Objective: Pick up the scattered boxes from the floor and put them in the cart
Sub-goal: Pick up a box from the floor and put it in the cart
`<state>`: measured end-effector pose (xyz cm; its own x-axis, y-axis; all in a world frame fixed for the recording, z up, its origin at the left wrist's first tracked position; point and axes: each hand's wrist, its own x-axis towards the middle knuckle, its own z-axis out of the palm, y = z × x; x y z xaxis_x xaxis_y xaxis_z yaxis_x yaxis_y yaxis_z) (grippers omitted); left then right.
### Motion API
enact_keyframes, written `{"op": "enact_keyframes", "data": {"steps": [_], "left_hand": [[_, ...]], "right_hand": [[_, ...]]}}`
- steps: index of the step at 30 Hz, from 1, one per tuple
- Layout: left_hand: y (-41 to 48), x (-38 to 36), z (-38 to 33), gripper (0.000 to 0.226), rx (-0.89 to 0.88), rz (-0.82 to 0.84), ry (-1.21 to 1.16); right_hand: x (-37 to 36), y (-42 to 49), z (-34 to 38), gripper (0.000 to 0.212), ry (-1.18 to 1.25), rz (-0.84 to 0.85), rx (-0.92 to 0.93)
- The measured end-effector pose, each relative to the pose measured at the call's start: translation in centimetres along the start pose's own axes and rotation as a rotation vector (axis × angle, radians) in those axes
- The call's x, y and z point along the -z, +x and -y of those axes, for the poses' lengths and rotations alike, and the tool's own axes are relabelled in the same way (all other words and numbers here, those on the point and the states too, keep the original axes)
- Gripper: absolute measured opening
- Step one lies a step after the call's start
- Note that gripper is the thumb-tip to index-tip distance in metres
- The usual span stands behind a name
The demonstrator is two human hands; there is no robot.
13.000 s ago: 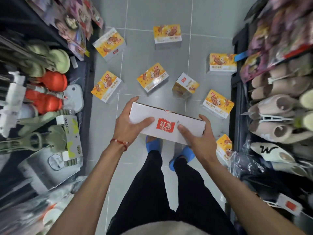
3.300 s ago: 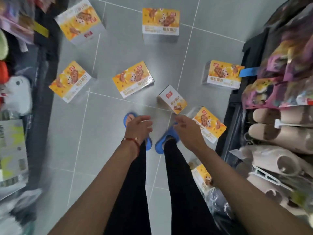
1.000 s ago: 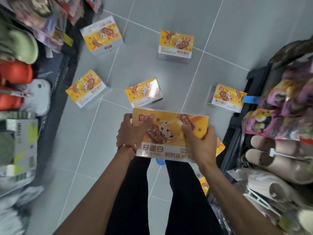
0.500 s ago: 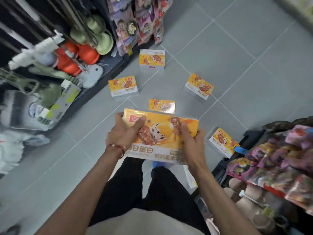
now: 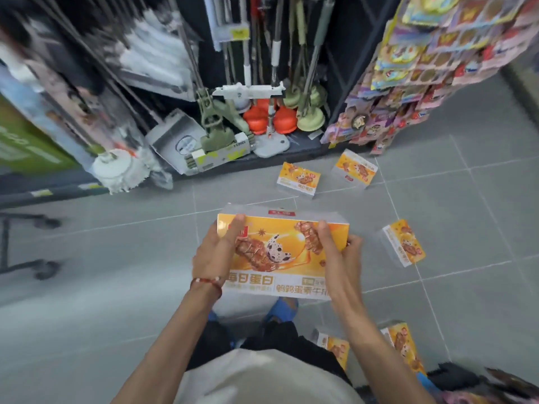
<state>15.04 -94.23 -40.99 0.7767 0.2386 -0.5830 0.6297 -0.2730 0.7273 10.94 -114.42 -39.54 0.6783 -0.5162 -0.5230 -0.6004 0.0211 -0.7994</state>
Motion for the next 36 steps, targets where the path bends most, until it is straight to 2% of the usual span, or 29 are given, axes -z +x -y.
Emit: {"op": "enact_keyframes", "data": {"steps": [6,12,18,24,27,32,36], "left_hand": [[-0.7,11.4,4.2,0.067,0.073,-0.209,-0.221],[-0.6,25.0,9.3,0.058,0.110,-0.365,-0.311],[-0.6,36.5,14.5,0.063,0.162,-0.538,-0.369],[0.0,45.1,17.5,0.043,0.196,-0.691,-0.452],[1.4,48.7,18.6,0.045,0.220,-0.751,-0.508],[4.6,54.7,19.7,0.051,0.268,-0.835,-0.619],[6.4,59.1,19.4,0.053,0.310,-0.911,-0.705]], "right_hand": [[-10.6,-5.9,2.4,0.053,-0.081,0.199,0.074],[-23.1,-13.6,2.6,0.053,-0.133,0.351,0.100],[-34.8,-20.6,1.9,0.051,-0.203,0.506,0.125],[-44.9,-25.3,2.5,0.054,-0.279,0.678,0.149],[-49.9,-26.6,3.1,0.054,-0.301,0.766,0.177],[-59.0,-28.2,5.1,0.033,-0.331,0.937,0.193],[-65.3,-29.6,6.9,0.028,-0.364,1.056,0.163]]}}
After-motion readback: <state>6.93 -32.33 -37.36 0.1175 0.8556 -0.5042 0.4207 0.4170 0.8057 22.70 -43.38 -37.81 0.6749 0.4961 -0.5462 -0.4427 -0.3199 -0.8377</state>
